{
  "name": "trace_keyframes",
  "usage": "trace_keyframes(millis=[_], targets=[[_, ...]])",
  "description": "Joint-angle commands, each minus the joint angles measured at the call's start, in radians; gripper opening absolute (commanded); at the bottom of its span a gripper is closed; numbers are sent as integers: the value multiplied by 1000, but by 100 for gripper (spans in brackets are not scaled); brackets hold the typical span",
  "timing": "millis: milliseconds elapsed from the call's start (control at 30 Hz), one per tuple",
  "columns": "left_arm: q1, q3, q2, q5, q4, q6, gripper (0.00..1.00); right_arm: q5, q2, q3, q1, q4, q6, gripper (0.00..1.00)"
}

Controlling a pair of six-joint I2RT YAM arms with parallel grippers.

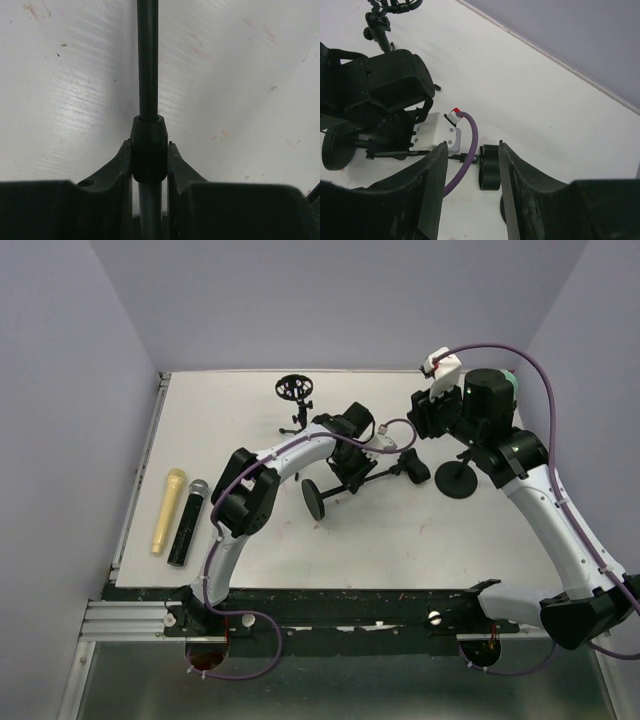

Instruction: Remove the microphone from the stand

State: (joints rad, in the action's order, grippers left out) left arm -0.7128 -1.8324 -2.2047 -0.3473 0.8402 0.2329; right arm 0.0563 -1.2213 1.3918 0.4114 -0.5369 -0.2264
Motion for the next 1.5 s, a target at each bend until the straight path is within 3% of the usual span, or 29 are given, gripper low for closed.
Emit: trace_keyframes(millis=[0,67,200,367,567,800,1033,1467], targets=[[-5,-34,14,-85,10,23,12,-50,20,-7,4,40,-17,53],[-1,-9,52,-110,-1,19,1,-50,16,3,4,34,-21,54],[24,196,231,-113,-178,9,0,32,-21,58,4,-40,-27,72],[79,576,538,-234,-489,118,0,209,-50,88,4,-98,-4,82],[118,774,710,-239,-617,137,0,368,-119,150,1,-224,-11,89],[119,1039,905,-119,-864,226,0,405,-220,246,-6,-348,-36,91],[125,1113,984,-122,-892,240,0,603,-256,210,-8,-443,-188,91],[124,1190,1077,-121,-923,212,0,580,-325,164,-6,-377,-195,89]])
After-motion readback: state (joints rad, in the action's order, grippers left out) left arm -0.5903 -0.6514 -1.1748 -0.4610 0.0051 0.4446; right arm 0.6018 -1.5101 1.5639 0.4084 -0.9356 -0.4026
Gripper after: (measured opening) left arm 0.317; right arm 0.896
